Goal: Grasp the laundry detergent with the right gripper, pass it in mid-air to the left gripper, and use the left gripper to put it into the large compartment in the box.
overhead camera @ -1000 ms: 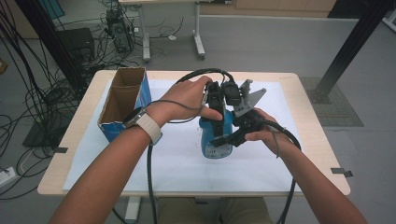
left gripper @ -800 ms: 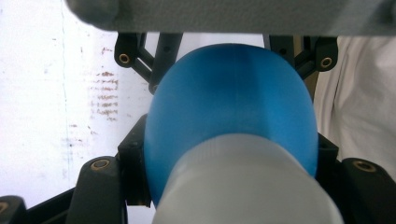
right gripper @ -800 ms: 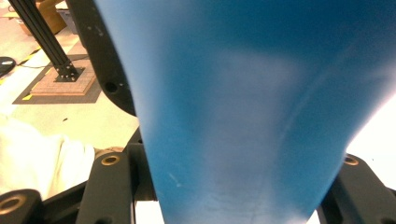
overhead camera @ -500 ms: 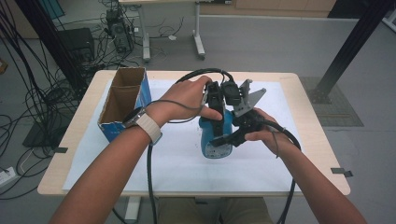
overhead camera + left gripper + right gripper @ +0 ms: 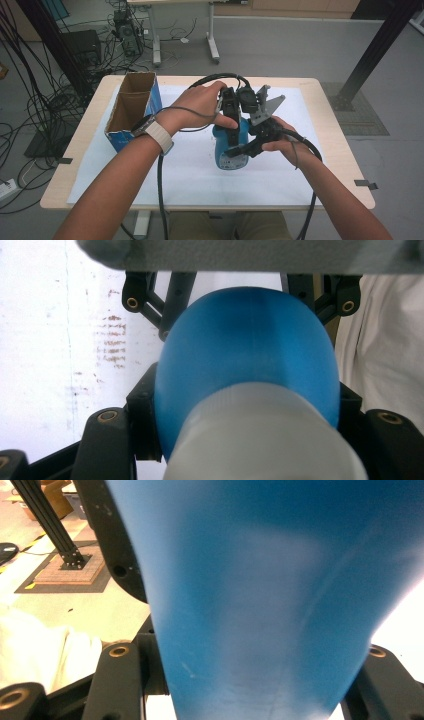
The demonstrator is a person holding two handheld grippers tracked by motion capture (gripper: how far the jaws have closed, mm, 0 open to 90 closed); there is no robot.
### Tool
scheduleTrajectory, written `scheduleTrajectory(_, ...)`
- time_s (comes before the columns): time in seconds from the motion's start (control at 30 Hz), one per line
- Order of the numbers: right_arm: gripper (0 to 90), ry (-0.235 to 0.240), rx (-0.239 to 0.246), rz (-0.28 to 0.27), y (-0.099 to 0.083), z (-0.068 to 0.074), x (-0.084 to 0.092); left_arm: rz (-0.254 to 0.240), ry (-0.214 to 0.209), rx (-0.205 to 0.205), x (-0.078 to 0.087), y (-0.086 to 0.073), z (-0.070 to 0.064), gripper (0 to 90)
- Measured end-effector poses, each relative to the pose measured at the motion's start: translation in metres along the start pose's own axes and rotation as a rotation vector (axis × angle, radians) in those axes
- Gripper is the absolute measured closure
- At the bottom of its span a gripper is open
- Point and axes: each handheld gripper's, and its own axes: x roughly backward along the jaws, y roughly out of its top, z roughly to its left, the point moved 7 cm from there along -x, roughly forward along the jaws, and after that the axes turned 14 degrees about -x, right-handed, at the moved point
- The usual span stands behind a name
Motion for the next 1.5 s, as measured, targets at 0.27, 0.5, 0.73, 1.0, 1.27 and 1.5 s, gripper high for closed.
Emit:
scheduleTrajectory(0.27, 24.3, -0.015, -0.029, -0.018, -0.002, -0.004, 0.003, -0.012, 0.005, 0.005, 0.002, 0.000, 0.002, 37.4)
scheduleTrajectory(0.5, 11.7, -0.072, -0.077, -0.013, -0.014, -0.010, 0.020, 0.002, 0.009, 0.032, 0.001, -0.006, 0.004, 37.1)
scheduleTrajectory(0.73, 8.7, -0.148, -0.107, 0.046, -0.023, -0.017, 0.042, 0.003, 0.026, 0.068, 0.005, -0.013, 0.007, 37.2)
scheduleTrajectory(1.0, 8.4, -0.256, -0.124, 0.188, -0.040, -0.023, 0.073, 0.009, 0.058, 0.134, 0.012, -0.017, 0.012, 37.1)
scheduleTrajectory(1.27, 5.8, -0.364, -0.139, 0.352, -0.056, -0.028, 0.108, 0.004, 0.119, 0.266, 0.028, -0.024, 0.020, 37.1)
scheduleTrajectory(1.5, 6.2, -0.374, -0.143, 0.408, -0.062, -0.027, 0.121, 0.017, 0.165, 0.380, 0.047, -0.031, 0.027, 37.1)
